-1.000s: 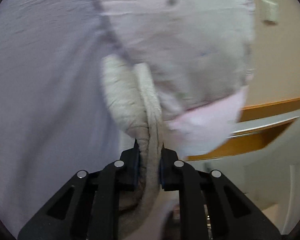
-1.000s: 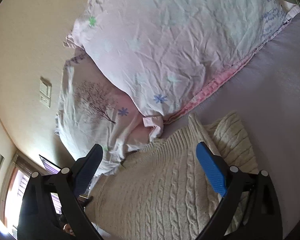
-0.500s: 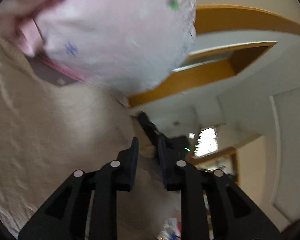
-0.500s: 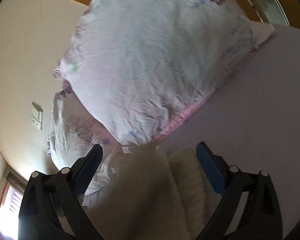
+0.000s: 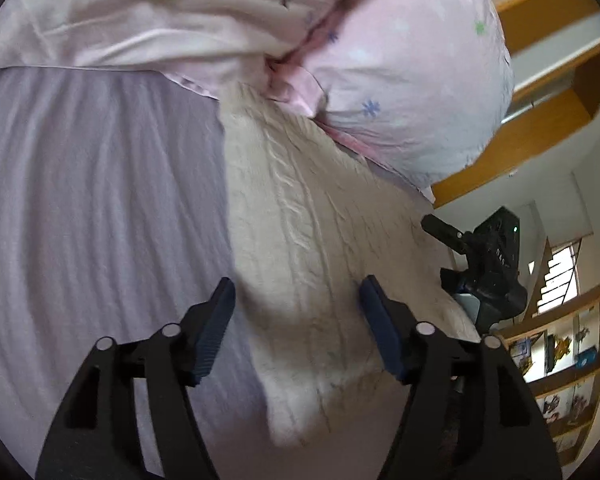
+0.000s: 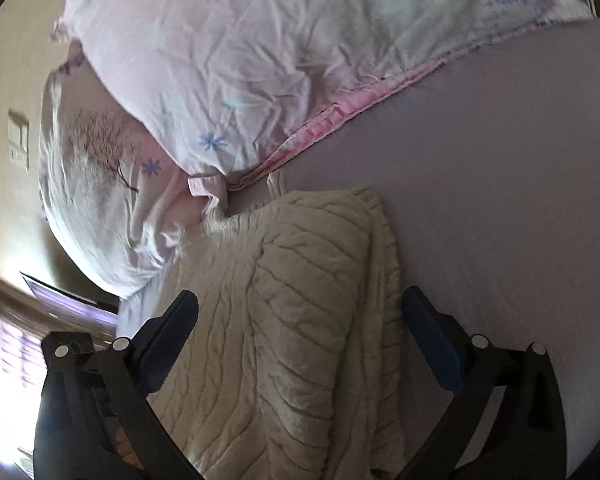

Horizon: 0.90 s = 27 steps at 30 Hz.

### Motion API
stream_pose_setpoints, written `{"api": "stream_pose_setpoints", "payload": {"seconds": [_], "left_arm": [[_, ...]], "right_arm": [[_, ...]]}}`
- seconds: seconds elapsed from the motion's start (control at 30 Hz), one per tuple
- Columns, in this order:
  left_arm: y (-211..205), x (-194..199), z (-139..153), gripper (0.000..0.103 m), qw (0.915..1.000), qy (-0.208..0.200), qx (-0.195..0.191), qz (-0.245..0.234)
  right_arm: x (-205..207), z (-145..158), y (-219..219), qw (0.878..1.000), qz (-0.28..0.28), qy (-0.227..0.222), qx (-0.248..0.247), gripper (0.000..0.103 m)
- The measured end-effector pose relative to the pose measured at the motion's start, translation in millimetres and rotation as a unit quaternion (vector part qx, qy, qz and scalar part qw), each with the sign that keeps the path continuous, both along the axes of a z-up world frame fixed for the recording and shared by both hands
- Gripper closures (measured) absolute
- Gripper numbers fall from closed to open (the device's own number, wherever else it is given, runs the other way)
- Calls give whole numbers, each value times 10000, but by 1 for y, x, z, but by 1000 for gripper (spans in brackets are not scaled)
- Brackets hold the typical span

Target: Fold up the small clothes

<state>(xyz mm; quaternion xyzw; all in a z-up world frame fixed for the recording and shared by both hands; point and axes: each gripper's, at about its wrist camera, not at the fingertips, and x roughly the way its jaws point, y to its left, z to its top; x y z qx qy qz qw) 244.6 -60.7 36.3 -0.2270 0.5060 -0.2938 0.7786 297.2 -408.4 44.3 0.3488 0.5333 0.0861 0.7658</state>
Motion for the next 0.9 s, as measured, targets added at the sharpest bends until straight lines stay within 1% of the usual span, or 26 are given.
{"api": "stream_pose_setpoints", "payload": {"seconds": [0.07,0.1,0.13,0.17,0.2,0.23,0.27,0.33,0.4,0.43,0.47,0.53,0.57,0.6,0.63,0.67,0.7,0.73,0.77,0.83,0.87,0.9], "left_arm": [[-10,4,-10,33,10000,68,-56,31],[-9,4,-16,32,9999,120,-112,52],[-23,10,-19,32,9997,169,-166,81],[-26,12,-23,34,9994,173,-267,121],[-28,11,-25,37,9995,119,-252,146],[-26,8,-28,44,9997,86,-190,142],[-26,7,-26,52,9998,49,-174,107],[-21,8,-21,63,9996,-7,-286,-26],[-2,0,-11,65,9990,-119,-410,-155],[8,-7,-4,65,9989,-253,-363,-158],[23,-18,5,65,9985,-488,-231,-102],[55,-35,17,65,9964,-835,51,124],[65,-38,19,63,9956,-894,174,223],[78,-42,19,61,9941,-934,396,374],[90,-46,17,58,9920,-918,647,572],[96,-48,14,58,9906,-907,751,700],[103,-54,15,59,9880,-985,842,845],[108,-62,18,58,9834,-1203,922,996],[111,-70,24,54,9785,-1441,987,1095],[109,-84,36,48,9714,-1820,974,1171],[105,-91,42,46,9686,-2016,915,1129],[99,-97,46,45,9673,-2157,865,1019]], "right_arm": [[-2,0,1,10000,11,-53,-67,2],[-2,0,2,9999,8,-66,-151,9],[-2,0,3,9997,-2,-71,-224,24],[-2,-1,6,9993,13,-60,-367,33],[-2,-4,8,9995,45,-74,-317,48],[1,-8,11,9999,83,-48,-138,55],[1,-10,10,9999,69,-72,26,57],[-1,-7,12,9997,84,-197,152,62],[-3,-2,19,9970,228,-434,597,63],[-3,-1,27,9947,369,-504,821,64],[-3,1,41,9912,609,-561,1030,64],[-2,2,72,9866,1040,-612,1099,64],[0,1,92,9852,1267,-594,993,62],[3,-1,111,9846,1489,-521,756,57],[5,-2,122,9844,1630,-450,479,48],[5,-1,131,9843,1718,-406,36,43],[4,4,129,9851,1646,-473,-183,37],[-1,14,119,9874,1404,-678,-285,36],[-5,22,110,9887,1201,-851,-275,36],[-14,39,94,9883,856,-1251,-166,36],[-17,44,93,9867,880,-1359,-157,36],[-17,44,97,9861,1001,-1303,-237,36]]}}
